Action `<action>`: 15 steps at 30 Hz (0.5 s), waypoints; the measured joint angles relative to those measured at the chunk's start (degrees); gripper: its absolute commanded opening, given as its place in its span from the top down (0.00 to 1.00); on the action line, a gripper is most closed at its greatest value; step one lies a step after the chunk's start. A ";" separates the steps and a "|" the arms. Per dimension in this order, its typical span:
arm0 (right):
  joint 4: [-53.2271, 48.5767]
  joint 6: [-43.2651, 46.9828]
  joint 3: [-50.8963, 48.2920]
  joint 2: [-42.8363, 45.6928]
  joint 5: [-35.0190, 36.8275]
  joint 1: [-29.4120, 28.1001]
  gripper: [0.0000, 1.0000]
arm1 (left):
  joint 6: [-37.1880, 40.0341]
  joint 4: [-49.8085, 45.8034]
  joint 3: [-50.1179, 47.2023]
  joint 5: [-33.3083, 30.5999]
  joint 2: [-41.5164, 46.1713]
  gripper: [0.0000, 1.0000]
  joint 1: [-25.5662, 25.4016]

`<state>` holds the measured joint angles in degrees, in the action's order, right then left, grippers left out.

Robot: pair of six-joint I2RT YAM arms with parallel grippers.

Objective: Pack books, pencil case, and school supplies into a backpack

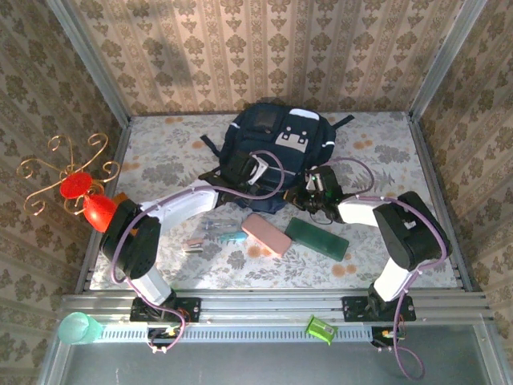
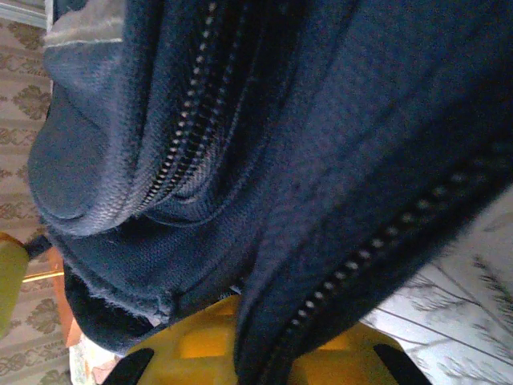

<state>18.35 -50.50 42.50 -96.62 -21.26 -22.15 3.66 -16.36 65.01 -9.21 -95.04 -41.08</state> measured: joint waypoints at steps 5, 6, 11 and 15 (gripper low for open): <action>-2.84 2.93 -1.05 2.40 -0.09 2.05 1.00 | 1.09 0.11 -0.70 -1.16 0.00 1.00 2.08; -3.63 3.58 -1.07 2.78 -0.24 2.54 1.00 | 1.18 0.15 -0.76 -1.31 0.02 1.00 2.43; -8.39 8.35 -0.98 4.00 -2.08 6.51 1.00 | 1.62 1.18 -1.49 -1.25 0.02 1.00 5.33; -11.45 11.15 -0.37 4.04 -3.91 9.07 1.00 | 1.77 2.36 -1.51 -0.09 0.02 1.00 7.28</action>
<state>6.90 -39.35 42.13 -92.58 -25.17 -13.08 5.43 -14.00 63.51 -9.30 -95.02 -33.80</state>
